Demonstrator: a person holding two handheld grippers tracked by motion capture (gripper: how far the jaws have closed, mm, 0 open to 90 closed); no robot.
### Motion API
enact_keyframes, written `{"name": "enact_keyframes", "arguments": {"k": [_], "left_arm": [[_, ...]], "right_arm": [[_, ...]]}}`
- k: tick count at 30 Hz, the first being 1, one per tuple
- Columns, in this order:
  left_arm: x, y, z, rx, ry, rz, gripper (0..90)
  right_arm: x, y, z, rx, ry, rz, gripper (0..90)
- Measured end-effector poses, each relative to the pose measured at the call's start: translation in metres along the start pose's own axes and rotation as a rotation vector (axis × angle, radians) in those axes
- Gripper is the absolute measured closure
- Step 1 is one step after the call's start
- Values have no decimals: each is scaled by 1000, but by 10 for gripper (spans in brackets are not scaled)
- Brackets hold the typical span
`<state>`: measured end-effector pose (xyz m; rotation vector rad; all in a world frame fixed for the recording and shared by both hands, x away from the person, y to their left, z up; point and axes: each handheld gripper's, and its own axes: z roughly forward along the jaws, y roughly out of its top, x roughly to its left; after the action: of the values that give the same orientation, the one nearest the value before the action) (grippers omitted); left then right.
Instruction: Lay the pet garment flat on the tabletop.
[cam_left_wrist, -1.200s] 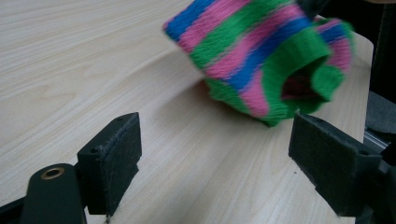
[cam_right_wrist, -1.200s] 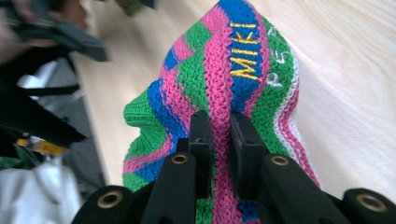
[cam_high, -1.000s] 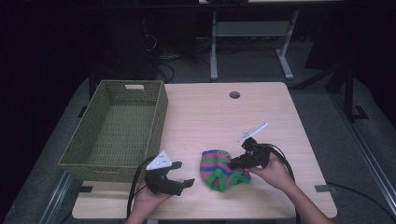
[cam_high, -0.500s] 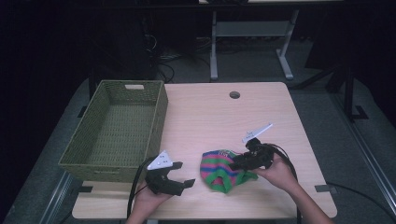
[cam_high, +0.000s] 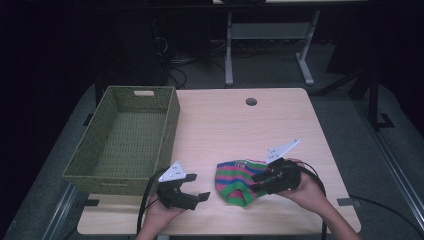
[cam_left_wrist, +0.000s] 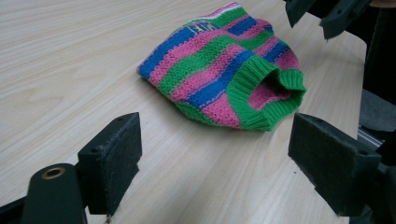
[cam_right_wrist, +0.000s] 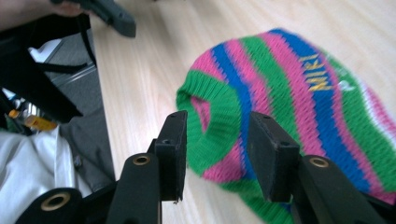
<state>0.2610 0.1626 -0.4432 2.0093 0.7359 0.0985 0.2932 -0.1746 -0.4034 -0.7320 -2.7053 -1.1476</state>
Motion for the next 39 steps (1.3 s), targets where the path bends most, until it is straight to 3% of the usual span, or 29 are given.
{"name": "enact_keyframes", "arguments": {"k": [10,13,18,23,27,33,36,39], "left_arm": [[-5,2,5,13,-21,11,176],[-4,2,4,11,-21,9,176],[-4,2,5,8,-31,4,190],[-5,2,7,16,-37,9,192],[-5,2,7,20,-37,8,193],[-4,1,7,18,-34,4,193],[-4,1,6,17,-35,7,192],[-4,2,6,12,-39,-4,193]], "right_arm": [[5,-7,12,30,33,-37,558],[7,-9,19,61,19,-60,536],[12,-12,25,79,-1,-148,473],[13,-17,28,82,-25,-172,447],[10,-20,34,101,-50,-194,454],[8,-27,47,153,-97,-187,506],[8,-30,49,132,-117,-209,539],[8,-30,48,134,-126,-193,584]]}}
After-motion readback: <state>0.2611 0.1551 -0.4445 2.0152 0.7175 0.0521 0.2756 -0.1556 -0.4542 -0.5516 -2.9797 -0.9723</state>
